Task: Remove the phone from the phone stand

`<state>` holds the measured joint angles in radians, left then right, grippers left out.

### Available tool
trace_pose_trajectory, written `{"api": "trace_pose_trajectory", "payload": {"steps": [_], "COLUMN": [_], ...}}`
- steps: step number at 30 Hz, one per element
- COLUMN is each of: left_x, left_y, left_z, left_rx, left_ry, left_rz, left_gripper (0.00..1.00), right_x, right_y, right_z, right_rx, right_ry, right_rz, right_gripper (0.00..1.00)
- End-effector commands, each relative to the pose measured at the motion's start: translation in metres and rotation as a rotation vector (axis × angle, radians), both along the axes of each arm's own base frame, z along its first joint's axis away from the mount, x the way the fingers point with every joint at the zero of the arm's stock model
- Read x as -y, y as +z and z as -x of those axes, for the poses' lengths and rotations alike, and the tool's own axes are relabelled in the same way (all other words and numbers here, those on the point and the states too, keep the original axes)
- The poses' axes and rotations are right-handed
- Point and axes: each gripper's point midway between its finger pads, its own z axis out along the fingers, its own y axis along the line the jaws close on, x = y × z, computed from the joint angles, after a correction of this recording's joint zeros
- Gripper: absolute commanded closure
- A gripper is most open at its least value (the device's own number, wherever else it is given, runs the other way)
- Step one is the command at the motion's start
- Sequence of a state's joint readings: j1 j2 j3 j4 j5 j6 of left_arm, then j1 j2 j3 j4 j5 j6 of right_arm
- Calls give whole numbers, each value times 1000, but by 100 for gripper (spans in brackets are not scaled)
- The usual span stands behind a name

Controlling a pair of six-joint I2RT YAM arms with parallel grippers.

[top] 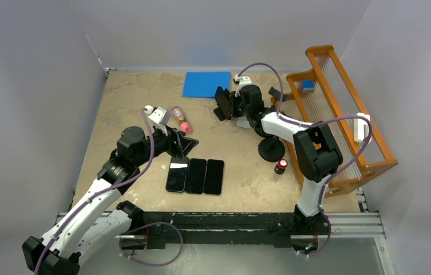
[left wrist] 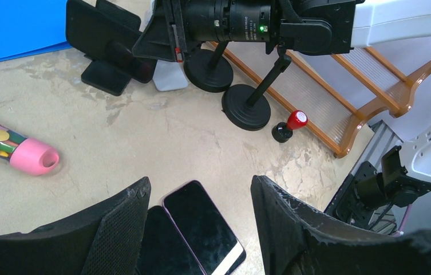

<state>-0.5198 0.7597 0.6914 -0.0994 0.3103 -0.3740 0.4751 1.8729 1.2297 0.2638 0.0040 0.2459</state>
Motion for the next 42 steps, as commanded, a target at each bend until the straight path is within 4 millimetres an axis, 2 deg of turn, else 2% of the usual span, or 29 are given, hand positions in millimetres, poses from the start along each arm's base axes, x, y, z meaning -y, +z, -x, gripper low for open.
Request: {"api": "trace_pose_trajectory", "payload": {"steps": [1,4,10,28,32,35,42], "left_x": [4,4,4,3,2,1,-3], "left_y": [12,12,11,12,13,13,16], "left_z": [1,1,1,0,0,-1,-2], "left_rx": [38,38,37,39,43,44,57], "left_ry": [-19,-20,-18,-13,-7,4,27], "left_rz": [18,18,17,17,18,16,19], "left_gripper": [37,37,37,37,37,37,37], "right_x": [-4,-4,-3,-9,-6,-8,-16], "right_y": [40,42,61,95,116,132,172], "right_z": [-6,-6,-4,7,6,13,46], "right_rx": [89,92,136,168,217,224,253], "right_ry": [-4,-5,-8,19,4,21,89], "right_rz": [-59,-62,-92,-179,-198,-240,-352], "right_gripper": [100,100,100,100,100,100,100]}}
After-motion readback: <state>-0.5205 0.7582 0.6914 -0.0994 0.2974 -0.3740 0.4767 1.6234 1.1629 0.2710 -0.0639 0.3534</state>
